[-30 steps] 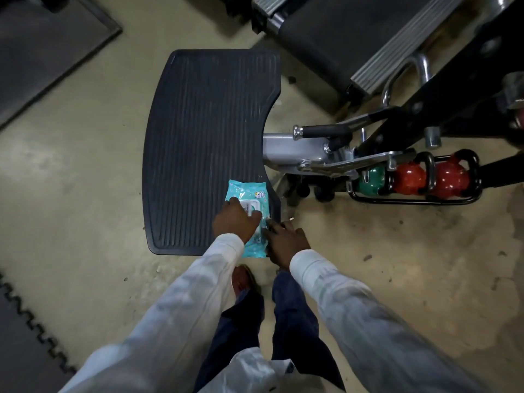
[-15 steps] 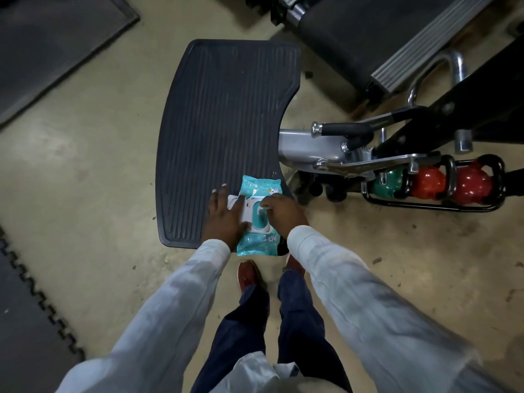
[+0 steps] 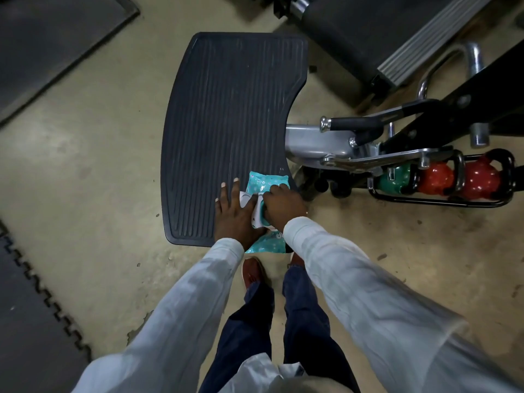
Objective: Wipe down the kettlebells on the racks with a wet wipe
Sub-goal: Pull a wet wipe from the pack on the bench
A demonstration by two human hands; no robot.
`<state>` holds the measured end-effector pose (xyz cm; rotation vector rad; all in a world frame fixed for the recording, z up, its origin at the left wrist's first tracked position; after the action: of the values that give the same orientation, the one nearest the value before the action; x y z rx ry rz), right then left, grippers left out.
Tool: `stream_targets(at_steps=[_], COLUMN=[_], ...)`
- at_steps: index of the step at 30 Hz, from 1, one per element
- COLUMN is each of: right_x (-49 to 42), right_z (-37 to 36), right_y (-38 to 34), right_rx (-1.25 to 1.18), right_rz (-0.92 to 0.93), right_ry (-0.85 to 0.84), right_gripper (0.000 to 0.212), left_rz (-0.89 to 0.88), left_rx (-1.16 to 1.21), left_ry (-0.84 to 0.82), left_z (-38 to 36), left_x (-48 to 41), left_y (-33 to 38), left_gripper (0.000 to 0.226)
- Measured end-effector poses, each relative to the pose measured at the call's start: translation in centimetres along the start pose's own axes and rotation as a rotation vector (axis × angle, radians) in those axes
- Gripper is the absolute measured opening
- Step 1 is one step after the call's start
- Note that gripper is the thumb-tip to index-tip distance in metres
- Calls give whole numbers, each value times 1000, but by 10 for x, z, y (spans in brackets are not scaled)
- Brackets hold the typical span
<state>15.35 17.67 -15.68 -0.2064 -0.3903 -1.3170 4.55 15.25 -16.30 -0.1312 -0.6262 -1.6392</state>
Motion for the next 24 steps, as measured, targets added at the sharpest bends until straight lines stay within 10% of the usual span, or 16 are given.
stream_targets(at_steps=[24], right_x=[-3], right_z=[-5], right_y=[15], right_rx=[-347], right_rz=[90], right_ry=[-14], right_gripper=[14], left_rz=[13], left_rx=[85], left_ry=[-45], left_z=[-1], left_x=[-3], left_y=[-2], left_gripper=[96])
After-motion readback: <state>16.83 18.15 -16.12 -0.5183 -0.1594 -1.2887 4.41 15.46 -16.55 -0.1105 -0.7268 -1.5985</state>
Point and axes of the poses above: each hand's wrist, its own x-axis away from the middle knuckle, its own z-axis out of the back of the hand, y = z × x, the point moved 9 cm from there along -x, towards the middle knuckle, and after that the axes turned 15 degrees about x, right-handed, at the moved point
